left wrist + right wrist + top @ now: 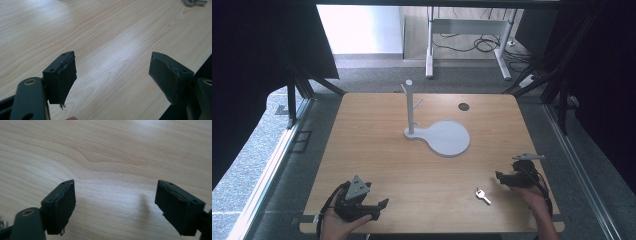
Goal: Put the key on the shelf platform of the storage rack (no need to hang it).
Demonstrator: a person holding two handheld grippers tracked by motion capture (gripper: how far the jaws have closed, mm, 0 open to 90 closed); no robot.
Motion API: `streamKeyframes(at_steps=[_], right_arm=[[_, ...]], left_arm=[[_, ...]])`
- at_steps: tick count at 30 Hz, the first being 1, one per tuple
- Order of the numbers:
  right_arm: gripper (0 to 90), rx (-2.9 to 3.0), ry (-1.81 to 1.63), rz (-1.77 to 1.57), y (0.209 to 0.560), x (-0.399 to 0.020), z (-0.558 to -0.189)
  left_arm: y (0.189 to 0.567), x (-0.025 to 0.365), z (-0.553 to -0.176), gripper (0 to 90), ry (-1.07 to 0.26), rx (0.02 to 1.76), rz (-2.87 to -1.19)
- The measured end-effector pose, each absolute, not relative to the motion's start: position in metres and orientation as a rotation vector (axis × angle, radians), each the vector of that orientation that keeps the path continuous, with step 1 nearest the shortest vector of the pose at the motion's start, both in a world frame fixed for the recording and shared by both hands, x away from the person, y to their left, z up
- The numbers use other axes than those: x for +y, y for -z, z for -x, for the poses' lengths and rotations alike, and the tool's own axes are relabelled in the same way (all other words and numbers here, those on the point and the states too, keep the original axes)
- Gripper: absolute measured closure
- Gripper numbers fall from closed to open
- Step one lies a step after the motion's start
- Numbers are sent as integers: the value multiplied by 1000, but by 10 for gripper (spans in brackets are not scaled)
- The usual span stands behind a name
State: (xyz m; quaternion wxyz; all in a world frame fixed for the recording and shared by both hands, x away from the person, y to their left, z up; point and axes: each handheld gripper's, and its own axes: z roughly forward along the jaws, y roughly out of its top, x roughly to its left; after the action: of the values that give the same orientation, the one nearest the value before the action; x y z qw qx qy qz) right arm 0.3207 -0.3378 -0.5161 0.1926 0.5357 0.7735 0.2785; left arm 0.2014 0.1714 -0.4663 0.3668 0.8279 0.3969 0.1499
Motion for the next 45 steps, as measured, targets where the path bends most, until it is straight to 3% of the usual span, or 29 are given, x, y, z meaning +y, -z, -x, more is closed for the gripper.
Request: streamKeyframes(at_steps=[25, 45], right_arm=[[312, 2345, -785, -1350, 470, -334, -301], [371, 2550, -726, -1281, 467, -301, -302]], left_arm=[[463, 173, -196, 223, -379, 1005, -2110], [462, 176, -195, 222, -379, 1012, -2097]])
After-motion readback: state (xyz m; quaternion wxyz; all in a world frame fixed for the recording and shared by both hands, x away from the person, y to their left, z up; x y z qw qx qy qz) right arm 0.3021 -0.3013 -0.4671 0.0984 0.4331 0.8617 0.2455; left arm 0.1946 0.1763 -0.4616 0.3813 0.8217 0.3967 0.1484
